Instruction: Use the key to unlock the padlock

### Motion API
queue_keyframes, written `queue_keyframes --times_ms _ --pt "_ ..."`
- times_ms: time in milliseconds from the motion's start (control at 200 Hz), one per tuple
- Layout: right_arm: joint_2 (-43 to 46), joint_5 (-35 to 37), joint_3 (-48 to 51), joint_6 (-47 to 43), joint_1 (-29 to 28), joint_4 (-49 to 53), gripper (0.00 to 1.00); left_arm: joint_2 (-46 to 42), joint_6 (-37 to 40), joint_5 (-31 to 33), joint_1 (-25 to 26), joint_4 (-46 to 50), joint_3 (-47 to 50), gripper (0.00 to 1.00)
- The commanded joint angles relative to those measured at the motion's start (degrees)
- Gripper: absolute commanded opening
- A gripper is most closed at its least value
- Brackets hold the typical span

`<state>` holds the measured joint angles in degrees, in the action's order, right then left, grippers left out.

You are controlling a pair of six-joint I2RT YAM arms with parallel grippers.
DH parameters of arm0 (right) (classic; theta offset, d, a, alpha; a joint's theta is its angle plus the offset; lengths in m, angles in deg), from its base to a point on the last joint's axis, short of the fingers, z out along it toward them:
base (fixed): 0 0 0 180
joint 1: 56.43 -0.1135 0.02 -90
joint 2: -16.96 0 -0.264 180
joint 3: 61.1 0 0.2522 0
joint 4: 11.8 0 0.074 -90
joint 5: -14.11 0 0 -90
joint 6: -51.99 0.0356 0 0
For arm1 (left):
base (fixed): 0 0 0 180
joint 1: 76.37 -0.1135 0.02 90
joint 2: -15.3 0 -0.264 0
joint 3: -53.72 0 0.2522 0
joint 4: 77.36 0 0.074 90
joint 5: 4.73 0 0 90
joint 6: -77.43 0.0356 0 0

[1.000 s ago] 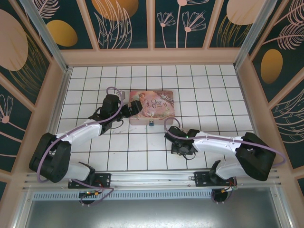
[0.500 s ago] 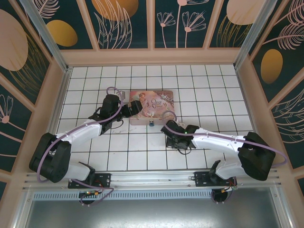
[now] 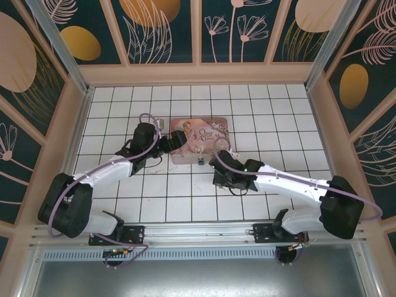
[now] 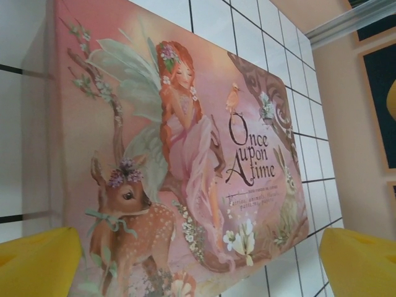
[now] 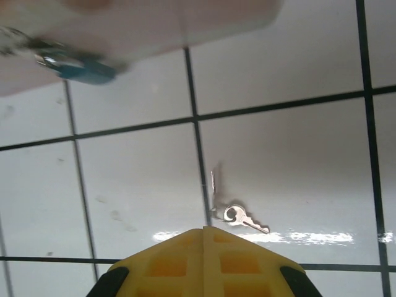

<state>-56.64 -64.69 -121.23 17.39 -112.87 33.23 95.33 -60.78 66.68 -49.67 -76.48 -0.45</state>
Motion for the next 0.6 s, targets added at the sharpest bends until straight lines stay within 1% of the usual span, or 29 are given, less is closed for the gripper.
queue_keyframes --times_ms 0,95,270,315,345,365,405,465,595 --pt "1.1 2.1 -3.7 -0.5 0.2 0.1 0.0 -1.1 -2.7 -3.1 0.3 -1.8 0.0 0.99" --pt "0.8 2.5 -5.7 -1.3 0.3 0.2 0.0 -1.9 -2.9 -2.5 0.3 -0.8 -0.2 0.99" --pt "-0.7 1.9 -5.6 -3.4 0.1 0.6 0.0 -4.8 -1.8 1.8 0.2 2.8 -0.2 0.99" --pt "-1.2 1.7 -5.0 -3.9 0.1 0.9 0.11 -5.3 -1.5 2.4 0.3 3.4 -0.2 0.99" --pt "-1.6 1.6 -4.4 -4.3 0.1 1.0 0.24 -5.7 -1.4 2.7 0.3 3.6 -0.1 0.99" --pt "-2.0 1.6 -4.0 -4.5 0.1 1.0 0.31 -5.9 -1.4 2.9 0.3 3.8 0.0 0.99" --pt "-2.7 1.5 -3.3 -5.1 0.1 0.9 0.39 -6.1 -1.4 3.2 0.3 3.9 0.2 0.99" --pt "-4.0 1.7 -2.5 -6.2 0.1 0.7 0.45 -6.3 -1.7 3.4 0.3 3.9 0.5 0.99" --pt "-7.8 2.0 -1.9 -8.4 0.1 -0.2 0.48 -6.4 -1.9 3.4 0.3 3.8 0.7 0.99"
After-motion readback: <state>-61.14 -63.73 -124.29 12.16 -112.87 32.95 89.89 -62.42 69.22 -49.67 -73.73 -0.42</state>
